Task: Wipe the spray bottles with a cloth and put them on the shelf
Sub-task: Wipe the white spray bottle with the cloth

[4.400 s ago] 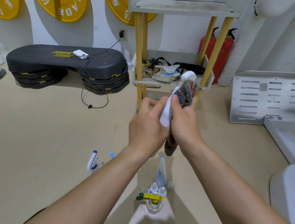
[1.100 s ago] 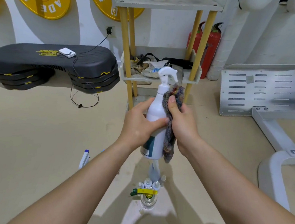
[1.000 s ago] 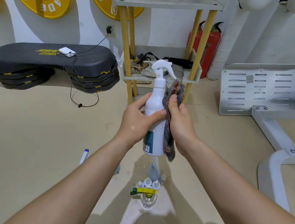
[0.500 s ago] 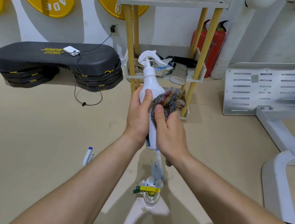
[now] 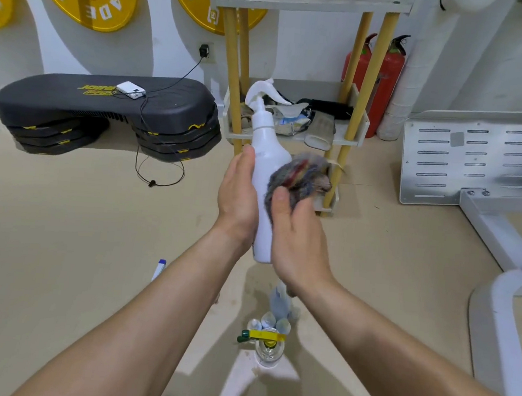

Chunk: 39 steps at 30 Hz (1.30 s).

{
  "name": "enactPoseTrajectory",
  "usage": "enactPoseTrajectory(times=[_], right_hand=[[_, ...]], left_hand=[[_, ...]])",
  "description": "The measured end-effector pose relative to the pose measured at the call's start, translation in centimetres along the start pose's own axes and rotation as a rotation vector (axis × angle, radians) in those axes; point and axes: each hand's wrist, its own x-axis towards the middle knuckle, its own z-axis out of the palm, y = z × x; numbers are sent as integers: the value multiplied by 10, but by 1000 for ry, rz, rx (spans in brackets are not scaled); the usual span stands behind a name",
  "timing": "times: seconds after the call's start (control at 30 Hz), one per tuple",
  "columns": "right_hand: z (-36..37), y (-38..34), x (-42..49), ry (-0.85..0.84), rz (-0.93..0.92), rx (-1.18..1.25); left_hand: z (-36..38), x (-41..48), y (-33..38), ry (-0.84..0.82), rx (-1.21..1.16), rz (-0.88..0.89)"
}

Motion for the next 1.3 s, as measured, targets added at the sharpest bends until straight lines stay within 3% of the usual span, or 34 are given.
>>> enactPoseTrajectory(times=[0.1,0.3,0.4,0.5,0.6,0.73,0.83,0.97,1.2,1.3], right_hand=[[-1,-3,-1,46,-109,-69],[-9,-6,17,-16,198,382],[-4,1,21,-71,312,474],[-1,-2,12,-82,328,408],[-3,-7,2,14,197,281],[-1,-10,0,85,53,192],[9,-8,2,98,-33,109],[0,-9,13,21,35,95],[-15,-9,30,-50,387,485],[-8,-9,19,-3,319,369]], left_hand=[[3,-3,-1,-21,-33,7],[4,-8,2,-82,130,33],[2,-9,9,-59,70,-2],[0,-8,15,-41,-36,-72],[2,-8,16,-27,-69,-114],[6,-13,6,180,180,136],[6,-20,-2,60,260,125],[6,-20,-4,-75,207,58],[7,-18,2,-148,116,-34],[6,-17,6,-113,23,-97]])
